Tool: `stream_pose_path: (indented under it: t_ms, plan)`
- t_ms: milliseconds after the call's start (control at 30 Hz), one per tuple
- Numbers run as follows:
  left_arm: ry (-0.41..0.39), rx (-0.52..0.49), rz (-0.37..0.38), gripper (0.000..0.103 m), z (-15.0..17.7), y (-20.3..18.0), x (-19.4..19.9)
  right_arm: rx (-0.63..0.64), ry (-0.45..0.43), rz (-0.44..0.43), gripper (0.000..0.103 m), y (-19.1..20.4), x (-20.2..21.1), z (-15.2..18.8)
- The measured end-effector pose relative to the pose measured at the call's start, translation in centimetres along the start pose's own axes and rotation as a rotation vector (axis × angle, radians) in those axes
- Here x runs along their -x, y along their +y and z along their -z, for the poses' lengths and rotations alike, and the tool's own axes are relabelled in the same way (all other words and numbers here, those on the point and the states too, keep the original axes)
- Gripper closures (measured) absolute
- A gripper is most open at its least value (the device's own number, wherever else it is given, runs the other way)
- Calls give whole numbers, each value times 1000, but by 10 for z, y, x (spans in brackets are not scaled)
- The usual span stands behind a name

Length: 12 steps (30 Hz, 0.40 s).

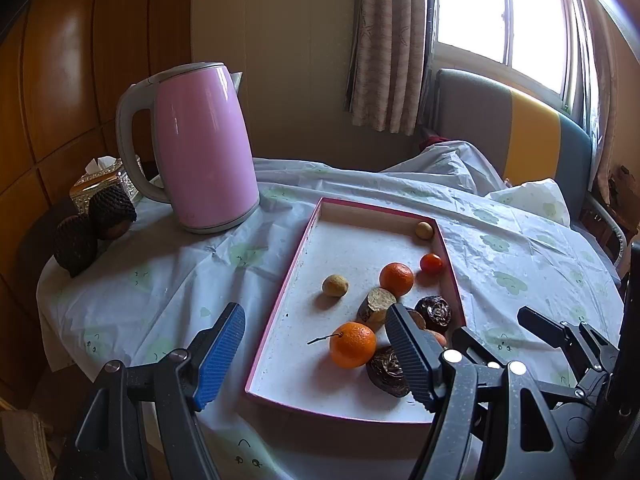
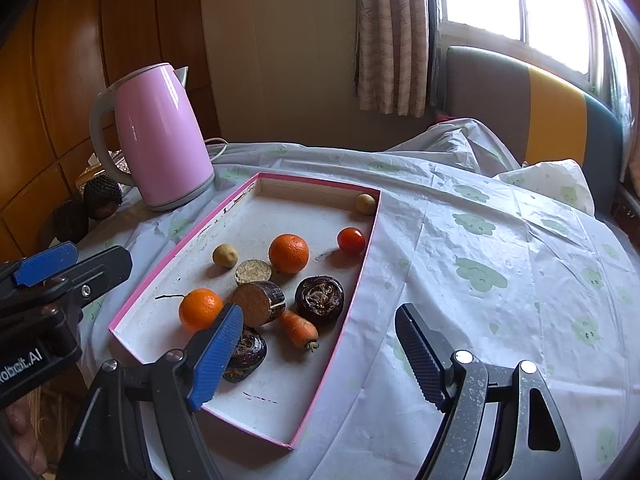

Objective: Organize fruits

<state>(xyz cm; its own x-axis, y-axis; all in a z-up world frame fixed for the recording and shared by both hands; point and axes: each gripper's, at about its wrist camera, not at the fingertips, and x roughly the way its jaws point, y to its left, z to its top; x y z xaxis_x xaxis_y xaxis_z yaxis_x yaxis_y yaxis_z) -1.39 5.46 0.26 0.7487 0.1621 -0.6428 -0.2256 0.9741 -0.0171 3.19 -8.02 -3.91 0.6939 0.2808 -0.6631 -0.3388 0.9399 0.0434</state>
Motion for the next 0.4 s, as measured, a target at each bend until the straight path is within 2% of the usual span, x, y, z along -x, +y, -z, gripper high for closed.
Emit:
stream_pose_path:
  t_ms: [100,167,233,400]
  plan:
    - [-8,9,4,29,0,2,1,2,4,0,24,0,-1,1]
    - [-26,15,-3,38,-1,4,2,2,7,-1,24,0,-1,2]
    - [-40,25,1,41,-2,6,3,3,10,-2,24,0,-2,3]
    - [-31,29,17,42,-3,7,2,0,3,4,24,-4,-1,3]
